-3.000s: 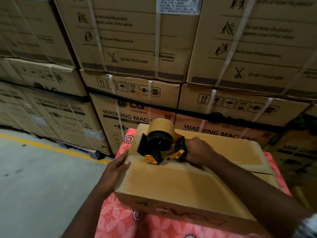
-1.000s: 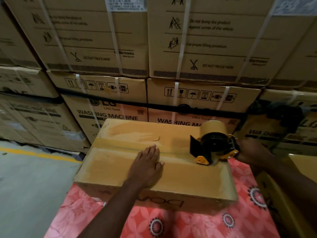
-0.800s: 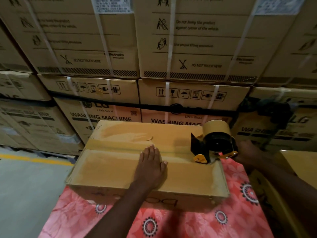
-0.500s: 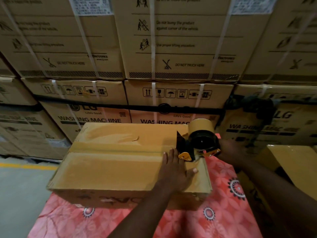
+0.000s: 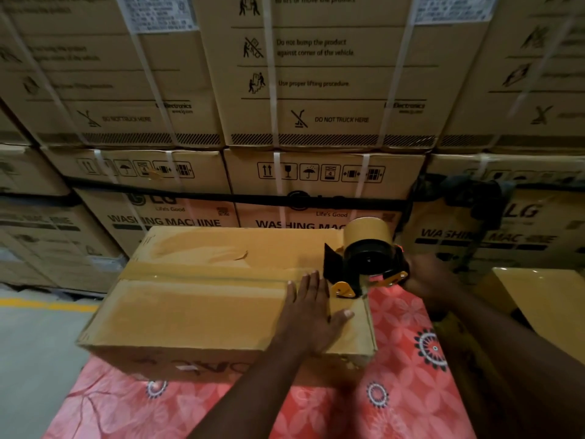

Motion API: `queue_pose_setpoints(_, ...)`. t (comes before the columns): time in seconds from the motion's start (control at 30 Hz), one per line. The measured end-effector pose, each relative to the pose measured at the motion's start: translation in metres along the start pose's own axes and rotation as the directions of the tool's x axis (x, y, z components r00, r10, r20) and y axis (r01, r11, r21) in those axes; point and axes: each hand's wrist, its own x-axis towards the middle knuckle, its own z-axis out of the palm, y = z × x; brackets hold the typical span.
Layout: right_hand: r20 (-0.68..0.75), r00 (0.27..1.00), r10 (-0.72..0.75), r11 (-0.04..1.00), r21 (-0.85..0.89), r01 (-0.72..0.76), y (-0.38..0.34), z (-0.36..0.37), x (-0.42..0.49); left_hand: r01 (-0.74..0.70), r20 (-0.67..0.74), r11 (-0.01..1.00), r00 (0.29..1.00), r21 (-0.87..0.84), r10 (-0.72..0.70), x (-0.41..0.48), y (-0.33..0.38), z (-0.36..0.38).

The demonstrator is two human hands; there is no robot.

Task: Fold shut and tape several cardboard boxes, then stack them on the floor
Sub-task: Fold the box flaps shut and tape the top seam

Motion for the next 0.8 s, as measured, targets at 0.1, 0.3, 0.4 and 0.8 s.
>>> queue_pose_setpoints(0.1, -0.006, 0.994, 0.11, 0.994, -0.017, -0.11, 0.024, -0.014, -0.011, 0.009, -0.011, 1.0, 1.0, 0.007, -0.008, -0.001, 0.001, 0.0)
queue_pose_setpoints(0.3, -0.016, 0.998, 0.057, 0.997, 0.049, -0.056, 0.037, -0.007, -0.009, 0.06, -0.005, 0.998, 0.998, 0.028, -0.06, 0.005, 0.026, 0.001)
queue_pose_setpoints(0.4, 0.006, 0.998, 0.066, 0.997, 0.047, -0.067, 0.044, -0.003, -0.007, 0.018, 0.007, 1.0, 1.0, 0.0, -0.018, 0.013, 0.044, 0.003)
queue_pose_setpoints(0.8, -0.005, 0.997, 0.082, 0.994, -0.069, -0.082, 0.081, -0.015, -0.015, 0.025, -0.034, 1.0, 0.999, 0.001, -0.025, 0.022, 0.054, 0.011)
